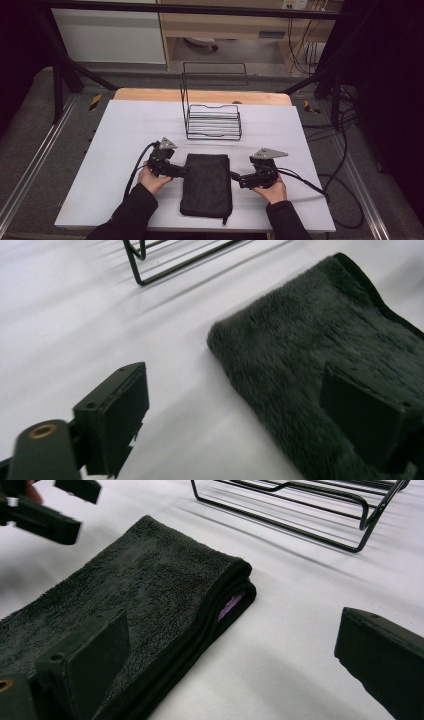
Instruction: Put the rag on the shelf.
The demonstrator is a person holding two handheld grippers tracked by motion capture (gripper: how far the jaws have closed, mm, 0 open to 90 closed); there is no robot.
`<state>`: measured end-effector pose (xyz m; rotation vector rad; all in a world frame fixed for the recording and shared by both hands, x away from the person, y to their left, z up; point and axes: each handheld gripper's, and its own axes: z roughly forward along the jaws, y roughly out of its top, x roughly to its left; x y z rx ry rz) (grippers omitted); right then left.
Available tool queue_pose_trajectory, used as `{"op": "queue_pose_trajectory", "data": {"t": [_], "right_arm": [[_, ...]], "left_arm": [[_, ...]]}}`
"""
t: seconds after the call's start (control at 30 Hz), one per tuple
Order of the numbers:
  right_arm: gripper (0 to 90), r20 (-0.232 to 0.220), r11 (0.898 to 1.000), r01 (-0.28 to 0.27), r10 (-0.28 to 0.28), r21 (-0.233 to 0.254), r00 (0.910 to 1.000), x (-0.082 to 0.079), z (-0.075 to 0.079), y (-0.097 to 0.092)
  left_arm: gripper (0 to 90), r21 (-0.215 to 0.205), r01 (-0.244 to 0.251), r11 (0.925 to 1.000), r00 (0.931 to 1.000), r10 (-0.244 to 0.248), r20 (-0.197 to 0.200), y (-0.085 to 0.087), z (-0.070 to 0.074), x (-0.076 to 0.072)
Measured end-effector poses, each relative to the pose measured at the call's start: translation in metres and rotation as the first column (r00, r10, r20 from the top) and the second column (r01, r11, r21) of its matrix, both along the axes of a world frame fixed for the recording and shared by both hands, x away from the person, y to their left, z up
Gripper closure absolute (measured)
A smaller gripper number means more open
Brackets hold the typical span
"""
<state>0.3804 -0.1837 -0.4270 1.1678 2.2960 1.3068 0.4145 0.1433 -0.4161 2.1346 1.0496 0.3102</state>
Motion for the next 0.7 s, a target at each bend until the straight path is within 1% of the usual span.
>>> {"op": "queue_pose_trajectory", "data": {"t": [0.07,0.1,0.17,0.23,0.3,0.33,0.37,0.4,0.43,0.5,0.57,0.63,0.7], "right_arm": [[1.9,-0.002,1.0,0.002,-0.002,-0.001,1.0,0.001,0.0,0.0],[1.9,-0.009,1.0,0.0,0.001,0.001,1.0,0.001,0.0,0.0],[1.9,-0.004,1.0,-0.001,0.001,-0.003,1.0,0.001,-0.001,0.001],[1.9,-0.005,1.0,-0.002,0.002,-0.008,1.0,0.001,-0.001,0.001],[1.9,-0.004,1.0,0.001,-0.001,-0.013,1.0,0.001,-0.002,0.001],[1.9,-0.004,1.0,0.003,-0.003,-0.016,1.0,0.001,-0.002,0.001],[2.0,-0.005,1.0,0.006,-0.006,-0.018,1.0,0.001,-0.002,0.001],[2.6,-0.006,1.0,0.01,-0.01,-0.02,0.9999,0.001,-0.002,0.001],[3.1,-0.011,1.0,0.009,-0.009,-0.022,0.9999,0.001,-0.002,0.001],[3.6,-0.013,1.0,0.011,-0.011,-0.029,0.9999,0.001,-0.003,0.002],[4.1,-0.025,0.999,0.009,-0.01,-0.033,0.9996,0.001,-0.004,0.002],[4.1,-0.027,0.999,0.012,-0.013,-0.038,0.9996,0.002,-0.004,0.002],[4.1,-0.038,0.999,0.021,-0.022,-0.038,0.999,0.002,-0.004,0.003]], "left_arm": [[18.2,-0.009,-0.003,0.9999,1.0,0.003,-0.004,-0.003,-0.001,0.006],[21.4,-0.023,0.0,0.9997,0.9999,0.0,-0.011,-0.003,-0.001,0.009],[29.2,-0.047,0.006,0.9989,0.9997,-0.007,-0.025,-0.004,-0.004,0.014],[36.5,-0.052,-0.008,0.9986,0.9996,0.007,-0.028,-0.004,-0.007,0.018],[42.8,-0.056,-0.014,0.9983,0.9987,0.012,-0.049,-0.004,-0.012,0.022],[45.3,-0.049,-0.015,0.9987,0.9983,0.013,-0.056,-0.005,-0.015,0.023],[48.7,-0.037,-0.015,0.9992,0.9978,0.013,-0.065,-0.006,-0.017,0.024],[51.5,-0.034,-0.02,0.9992,0.9973,0.018,-0.071,-0.007,-0.019,0.025],[52.8,-0.036,-0.012,0.9993,0.9962,0.009,-0.086,-0.006,-0.021,0.027],[58.0,-0.068,-0.014,0.9976,0.9936,0.006,-0.113,-0.007,-0.024,0.029],[62.0,-0.086,-0.008,0.9962,0.9914,-0.003,-0.131,-0.006,-0.026,0.031],[65.8,-0.095,-0.007,0.9955,0.9906,-0.007,-0.137,-0.007,-0.027,0.03],[70.0,-0.096,-0.006,0.9954,0.9911,-0.007,-0.133,-0.008,-0.028,0.029]]}}
